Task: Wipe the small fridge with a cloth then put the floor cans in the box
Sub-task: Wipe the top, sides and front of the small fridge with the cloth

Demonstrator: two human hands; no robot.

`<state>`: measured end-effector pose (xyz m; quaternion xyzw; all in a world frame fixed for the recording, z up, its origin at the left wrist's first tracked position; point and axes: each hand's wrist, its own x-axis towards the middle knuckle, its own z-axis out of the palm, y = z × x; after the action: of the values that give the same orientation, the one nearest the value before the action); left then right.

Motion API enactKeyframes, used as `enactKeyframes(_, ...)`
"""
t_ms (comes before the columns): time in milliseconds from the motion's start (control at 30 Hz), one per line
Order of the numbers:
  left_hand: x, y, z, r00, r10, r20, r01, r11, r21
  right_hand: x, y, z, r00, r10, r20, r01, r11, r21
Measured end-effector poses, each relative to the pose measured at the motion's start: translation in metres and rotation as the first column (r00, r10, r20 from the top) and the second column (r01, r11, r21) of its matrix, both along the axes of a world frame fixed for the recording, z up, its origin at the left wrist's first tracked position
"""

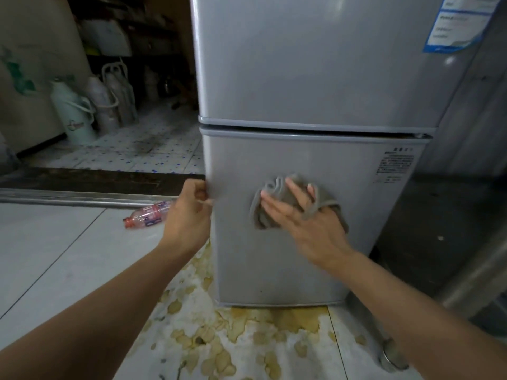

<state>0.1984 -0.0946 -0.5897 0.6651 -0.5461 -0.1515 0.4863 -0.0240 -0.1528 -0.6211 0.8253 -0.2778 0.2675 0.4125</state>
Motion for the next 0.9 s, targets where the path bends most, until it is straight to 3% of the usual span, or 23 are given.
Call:
enactKeyframes(100,0.008,0.006,-0.005,0.997,-0.05,-0.054,0.053,0.996,0.072,0.034,-0.013,0.05,0.968,0.01,0.249,0.012,0.996,-0.088)
enactKeyframes(167,0.01,0.009,-0.005,0.989,-0.091,-0.113,0.101,0.992,0.081,0.055,-0.017,0.062,0.947,0.001,0.322,0.043,0.991,-0.129)
enactKeyframes(233,0.012,0.01,-0.004,0.974,-0.126,-0.189,0.14,0.988,0.064,0.059,-0.014,0.045,0.979,-0.026,0.204,0.056,0.988,-0.141)
enactKeyframes(300,0.015,0.014,-0.003,0.954,-0.149,-0.26,0.172,0.983,0.067,0.051,-0.008,0.014,0.996,-0.012,-0.09,0.002,0.994,-0.111)
enactKeyframes(367,0.019,0.016,-0.002,0.939,-0.172,-0.297,0.206,0.975,0.088,0.043,0.0,-0.007,0.941,-0.002,-0.337,-0.016,0.999,-0.051)
enactKeyframes(400,0.021,0.018,-0.002,0.935,-0.187,-0.302,0.227,0.969,0.101,0.041,0.003,-0.011,0.921,-0.009,-0.389,-0.005,0.999,-0.035)
enactKeyframes(533,0.025,0.023,0.0,0.915,-0.231,-0.33,0.286,0.949,0.129,0.042,0.007,0.01,0.917,-0.021,-0.399,0.016,1.0,-0.016)
enactKeyframes(667,0.039,0.02,-0.002,0.937,-0.133,-0.324,0.174,0.98,0.101,0.083,0.004,0.069,0.99,-0.064,-0.124,0.052,0.994,-0.095)
enactKeyframes(733,0.049,0.017,-0.009,0.942,-0.062,-0.329,0.101,0.99,0.103,0.105,0.003,0.086,0.996,-0.067,-0.067,0.058,0.99,-0.126)
enactKeyframes(800,0.058,0.015,-0.019,0.947,-0.041,-0.318,0.087,0.987,0.133,0.117,0.004,0.085,0.994,-0.089,-0.064,0.079,0.985,-0.152)
enactKeyframes(900,0.068,0.014,-0.034,0.956,-0.061,-0.288,0.108,0.983,0.151,0.121,0.005,0.056,0.983,-0.032,-0.183,-0.005,0.981,-0.196)
